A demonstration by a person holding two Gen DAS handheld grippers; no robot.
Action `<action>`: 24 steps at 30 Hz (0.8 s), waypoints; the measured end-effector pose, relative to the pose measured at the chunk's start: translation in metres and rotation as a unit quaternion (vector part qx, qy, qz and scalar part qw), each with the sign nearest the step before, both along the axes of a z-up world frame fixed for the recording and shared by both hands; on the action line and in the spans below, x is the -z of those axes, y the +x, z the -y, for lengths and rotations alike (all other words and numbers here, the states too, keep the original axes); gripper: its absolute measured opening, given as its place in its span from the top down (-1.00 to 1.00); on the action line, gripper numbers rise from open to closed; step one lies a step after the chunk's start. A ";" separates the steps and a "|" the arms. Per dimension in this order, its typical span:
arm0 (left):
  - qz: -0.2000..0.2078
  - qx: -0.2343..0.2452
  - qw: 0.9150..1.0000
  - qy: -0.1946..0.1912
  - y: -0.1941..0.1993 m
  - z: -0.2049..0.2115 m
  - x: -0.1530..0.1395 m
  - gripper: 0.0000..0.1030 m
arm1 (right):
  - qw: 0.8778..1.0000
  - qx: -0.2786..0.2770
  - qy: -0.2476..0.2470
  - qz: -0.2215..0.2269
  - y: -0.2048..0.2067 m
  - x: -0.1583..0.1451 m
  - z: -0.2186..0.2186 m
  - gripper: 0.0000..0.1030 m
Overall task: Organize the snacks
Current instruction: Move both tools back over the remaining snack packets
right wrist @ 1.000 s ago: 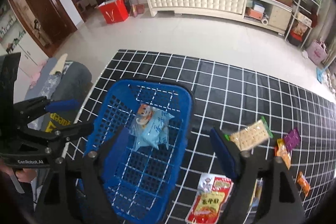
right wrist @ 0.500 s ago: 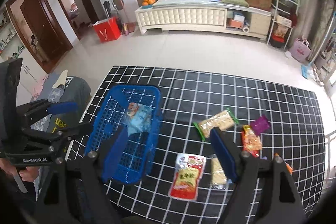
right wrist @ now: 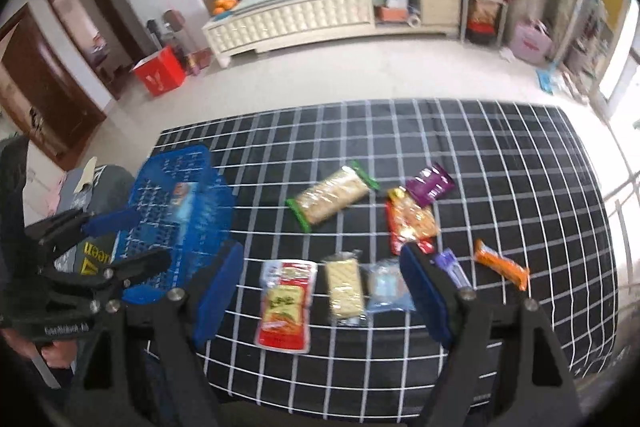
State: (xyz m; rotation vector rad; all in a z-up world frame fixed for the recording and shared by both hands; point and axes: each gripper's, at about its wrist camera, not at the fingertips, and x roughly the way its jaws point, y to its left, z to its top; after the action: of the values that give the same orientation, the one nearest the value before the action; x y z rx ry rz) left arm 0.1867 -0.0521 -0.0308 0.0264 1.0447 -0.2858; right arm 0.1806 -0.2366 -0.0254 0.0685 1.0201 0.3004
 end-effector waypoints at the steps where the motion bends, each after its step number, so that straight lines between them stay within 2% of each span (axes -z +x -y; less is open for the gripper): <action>1: -0.003 0.005 1.000 0.001 0.002 0.010 0.006 -0.32 | 1.000 0.008 0.000 -0.004 0.002 0.007 0.009 -0.62; 10: -0.061 0.017 0.998 0.002 0.027 0.063 0.066 -0.32 | 0.998 0.016 -0.008 -0.062 0.019 0.064 0.047 -0.62; 14: -0.077 0.010 0.997 -0.014 0.031 0.071 0.084 -0.32 | 0.996 0.009 -0.006 -0.085 0.028 0.092 0.053 -0.62; 18: -0.103 -0.012 0.995 0.007 0.039 0.074 0.114 -0.32 | 0.993 0.006 -0.004 -0.117 0.040 0.122 0.053 -0.62; 24: -0.141 -0.035 0.989 0.002 0.050 0.069 0.147 -0.32 | 0.988 -0.007 -0.013 -0.153 0.054 0.163 0.044 -0.62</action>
State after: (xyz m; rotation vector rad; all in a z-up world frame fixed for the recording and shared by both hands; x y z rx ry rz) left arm 0.2368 -0.1209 -0.1775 -0.0477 1.3243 -0.2269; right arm 0.2341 -0.2810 -0.1887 0.0843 1.3289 0.2949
